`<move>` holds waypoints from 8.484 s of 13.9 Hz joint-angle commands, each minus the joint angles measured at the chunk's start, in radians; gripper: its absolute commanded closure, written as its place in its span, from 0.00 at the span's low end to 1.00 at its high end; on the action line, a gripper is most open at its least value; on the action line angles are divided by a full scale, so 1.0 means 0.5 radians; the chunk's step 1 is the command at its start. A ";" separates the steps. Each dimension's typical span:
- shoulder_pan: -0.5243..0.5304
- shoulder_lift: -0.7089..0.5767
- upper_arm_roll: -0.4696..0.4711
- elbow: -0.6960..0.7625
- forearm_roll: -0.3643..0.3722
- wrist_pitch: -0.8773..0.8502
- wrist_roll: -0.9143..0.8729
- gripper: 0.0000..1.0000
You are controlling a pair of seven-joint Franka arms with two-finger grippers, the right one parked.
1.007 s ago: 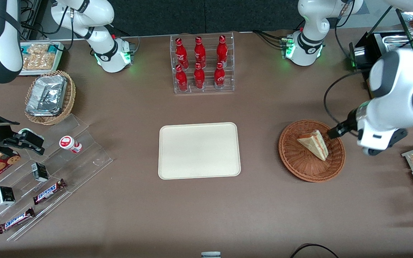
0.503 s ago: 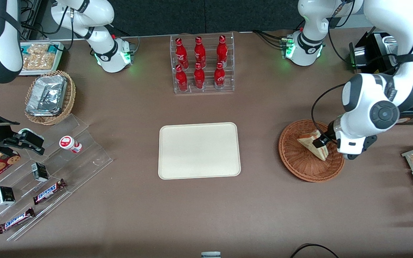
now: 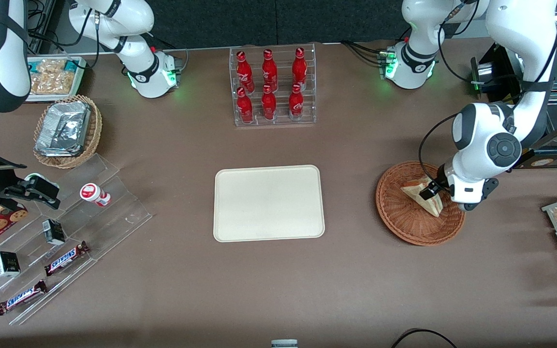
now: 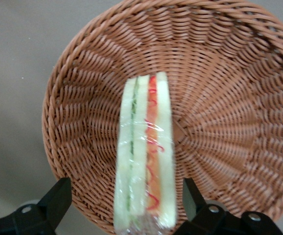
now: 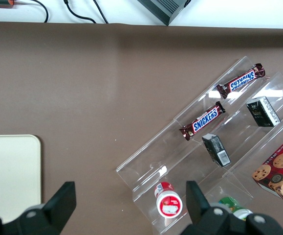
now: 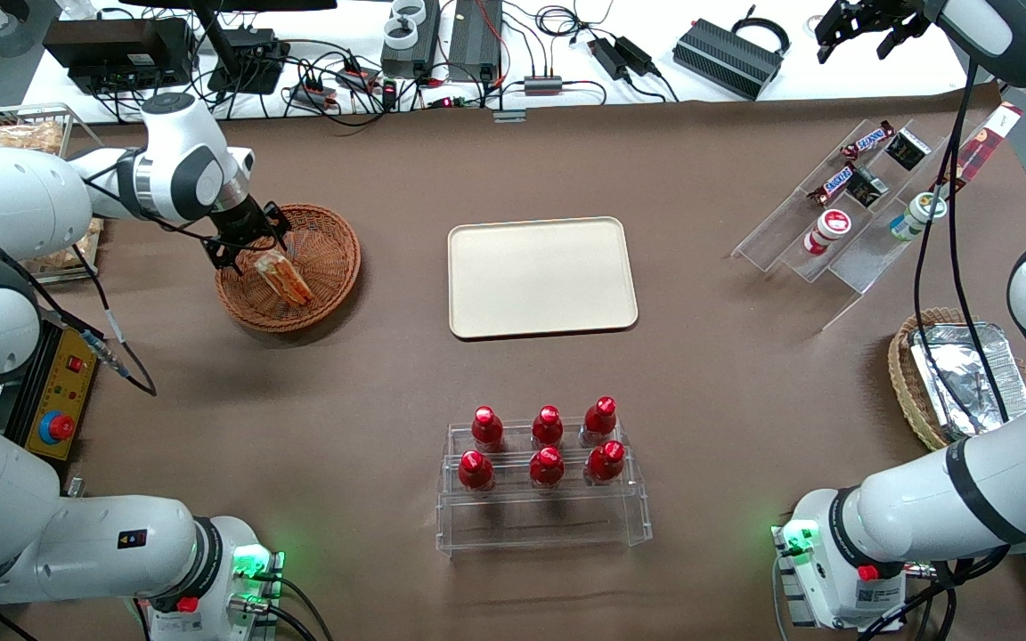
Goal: Place sandwich from basket to tray
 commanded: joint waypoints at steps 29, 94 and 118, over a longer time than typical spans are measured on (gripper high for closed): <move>-0.438 0.353 -0.632 1.346 0.155 -0.809 0.167 0.90; 0.303 -0.302 -0.454 0.417 0.114 -0.465 1.179 0.01; -0.086 -0.413 -0.006 1.273 -0.037 -1.512 1.226 0.00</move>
